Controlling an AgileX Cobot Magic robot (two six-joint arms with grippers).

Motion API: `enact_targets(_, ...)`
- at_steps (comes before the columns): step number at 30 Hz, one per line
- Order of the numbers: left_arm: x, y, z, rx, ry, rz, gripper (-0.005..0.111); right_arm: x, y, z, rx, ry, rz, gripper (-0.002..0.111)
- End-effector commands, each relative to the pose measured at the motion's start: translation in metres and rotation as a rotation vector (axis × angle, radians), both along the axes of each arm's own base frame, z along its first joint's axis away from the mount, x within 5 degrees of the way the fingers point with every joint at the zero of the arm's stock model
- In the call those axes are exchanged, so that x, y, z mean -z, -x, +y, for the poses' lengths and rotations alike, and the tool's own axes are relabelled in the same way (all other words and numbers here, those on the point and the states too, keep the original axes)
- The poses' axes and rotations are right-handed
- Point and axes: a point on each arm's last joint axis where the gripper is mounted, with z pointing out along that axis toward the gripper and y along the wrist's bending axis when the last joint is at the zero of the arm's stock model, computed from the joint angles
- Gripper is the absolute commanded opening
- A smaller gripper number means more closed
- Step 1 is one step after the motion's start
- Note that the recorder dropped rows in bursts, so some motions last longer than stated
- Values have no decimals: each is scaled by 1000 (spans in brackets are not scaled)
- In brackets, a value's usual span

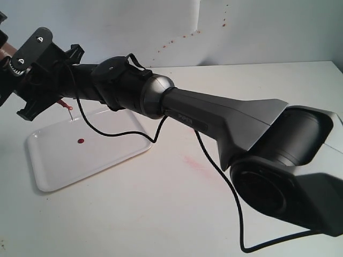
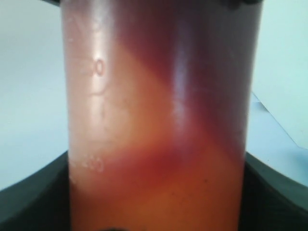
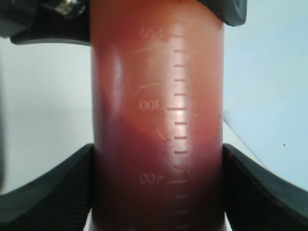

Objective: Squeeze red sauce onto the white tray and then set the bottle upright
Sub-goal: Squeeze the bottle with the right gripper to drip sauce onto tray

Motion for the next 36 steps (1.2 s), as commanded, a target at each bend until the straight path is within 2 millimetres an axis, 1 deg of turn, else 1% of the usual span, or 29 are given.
enact_targets(1, -8, 2, -1, -8, 28, -27, 0, -4, -6, -3, 53, -12, -13, 77)
enact_targets(2, -8, 2, -1, -8, 28, -27, 0, -4, -7, -4, 70, -13, -18, 92)
enact_targets(3, -8, 2, -1, -8, 28, -27, 0, -4, -6, -2, 83, -13, -24, 100)
enact_targets(4, -8, 2, -1, -8, 28, -27, 0, -5, -8, -4, 110, -15, -31, 105)
enact_targets(17, -8, 2, -1, -8, 28, -27, 0, -4, -5, -2, 83, -17, -19, 105)
enact_targets(25, -8, 2, -1, -10, 29, -28, 0, -3, 1, 1, 15, -23, 20, 105)
enact_targets(33, -8, 2, -1, -9, 27, -28, 0, -3, 2, 2, 4, -34, 47, 105)
enact_targets(34, -8, 2, -1, -9, 27, -28, 0, -3, 2, 2, 4, -35, 49, 105)
enact_targets(36, -8, 2, -1, -9, 27, -28, 0, -3, 2, 2, 5, -36, 51, 96)
